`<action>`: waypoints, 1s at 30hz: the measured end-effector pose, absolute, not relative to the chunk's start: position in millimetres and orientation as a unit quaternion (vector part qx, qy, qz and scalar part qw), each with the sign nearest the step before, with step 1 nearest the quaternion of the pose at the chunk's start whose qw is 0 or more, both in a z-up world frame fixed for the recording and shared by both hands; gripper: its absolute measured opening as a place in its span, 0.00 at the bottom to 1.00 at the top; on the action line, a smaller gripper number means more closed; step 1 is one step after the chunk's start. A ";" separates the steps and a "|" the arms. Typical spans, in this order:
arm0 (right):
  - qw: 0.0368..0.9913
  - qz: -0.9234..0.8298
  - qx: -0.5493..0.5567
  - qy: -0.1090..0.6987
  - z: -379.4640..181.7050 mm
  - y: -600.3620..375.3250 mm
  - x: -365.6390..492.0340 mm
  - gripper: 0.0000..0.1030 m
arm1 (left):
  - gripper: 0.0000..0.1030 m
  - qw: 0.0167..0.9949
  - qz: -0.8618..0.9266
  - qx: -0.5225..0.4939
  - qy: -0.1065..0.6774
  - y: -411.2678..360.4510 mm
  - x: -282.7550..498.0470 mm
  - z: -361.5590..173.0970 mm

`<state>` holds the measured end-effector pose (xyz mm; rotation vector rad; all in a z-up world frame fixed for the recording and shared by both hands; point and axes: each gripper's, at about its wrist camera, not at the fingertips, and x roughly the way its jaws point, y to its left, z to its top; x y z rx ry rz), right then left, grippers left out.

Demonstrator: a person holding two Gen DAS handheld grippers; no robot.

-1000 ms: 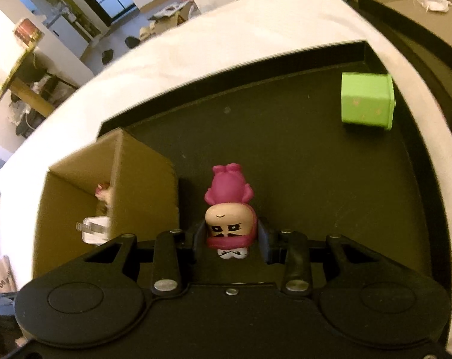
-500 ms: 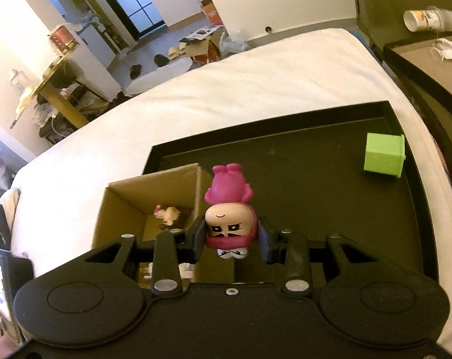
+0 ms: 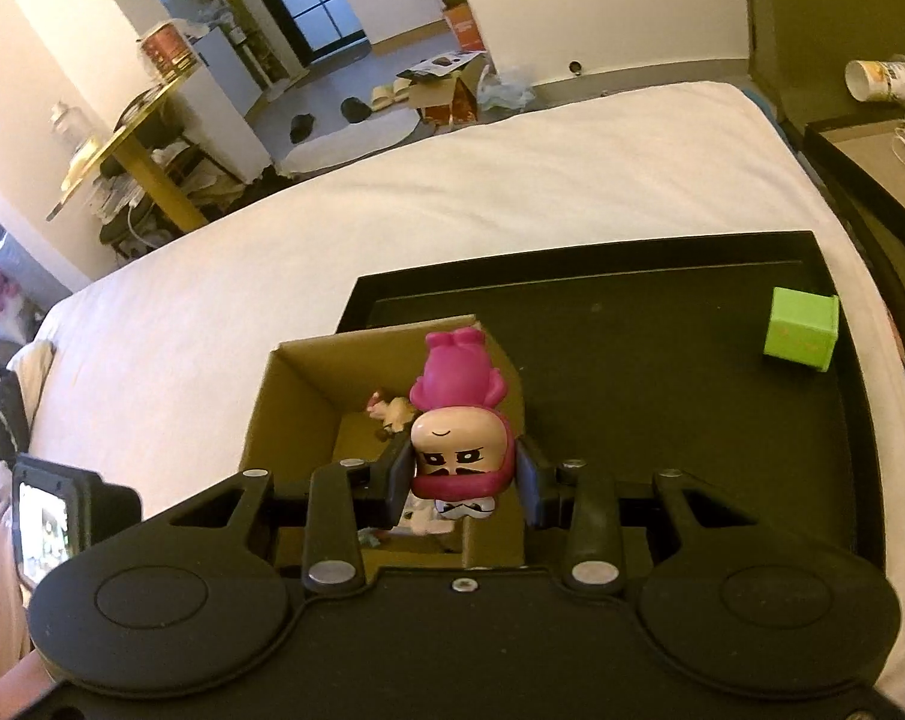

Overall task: Organize rigid objects
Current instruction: 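Lift the pink dinosaur with the right gripper and carry it over the box, then lower the pink dinosaur into the box and open the right gripper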

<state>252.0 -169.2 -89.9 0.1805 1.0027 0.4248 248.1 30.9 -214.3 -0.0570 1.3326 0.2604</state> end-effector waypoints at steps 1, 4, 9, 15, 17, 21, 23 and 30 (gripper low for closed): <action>0.851 0.203 0.082 0.477 -89.9 -166.5 250.8 0.34 | 0.11 0.778 0.120 -0.028 0.616 31.1 247.7 -213.4; 0.848 0.207 0.076 0.482 -90.6 -158.1 246.7 0.34 | 0.11 0.780 0.118 -0.031 0.614 31.7 247.1 -213.0; 0.840 0.214 0.073 0.494 -94.7 -148.9 242.0 0.34 | 0.11 0.781 0.113 -0.033 0.613 32.9 245.7 -211.6; 0.830 0.215 0.066 0.510 -102.5 -137.5 241.6 0.34 | 0.11 0.783 0.110 -0.042 0.611 38.3 244.1 -211.4; 0.828 0.218 0.061 0.513 -104.0 -132.8 241.3 0.34 | 0.11 0.783 0.108 -0.042 0.611 38.8 244.2 -211.4; 0.822 0.221 0.056 0.522 -107.9 -123.7 242.5 0.34 | 0.11 0.784 0.107 -0.044 0.610 40.1 243.6 -210.6; 0.820 0.219 0.055 0.527 -111.1 -120.1 244.1 0.34 | 0.11 0.784 0.105 -0.047 0.610 41.1 242.9 -210.1; 0.817 0.210 0.042 0.535 -121.0 -110.8 250.8 0.35 | 0.11 0.786 0.098 -0.050 0.608 43.6 241.8 -209.2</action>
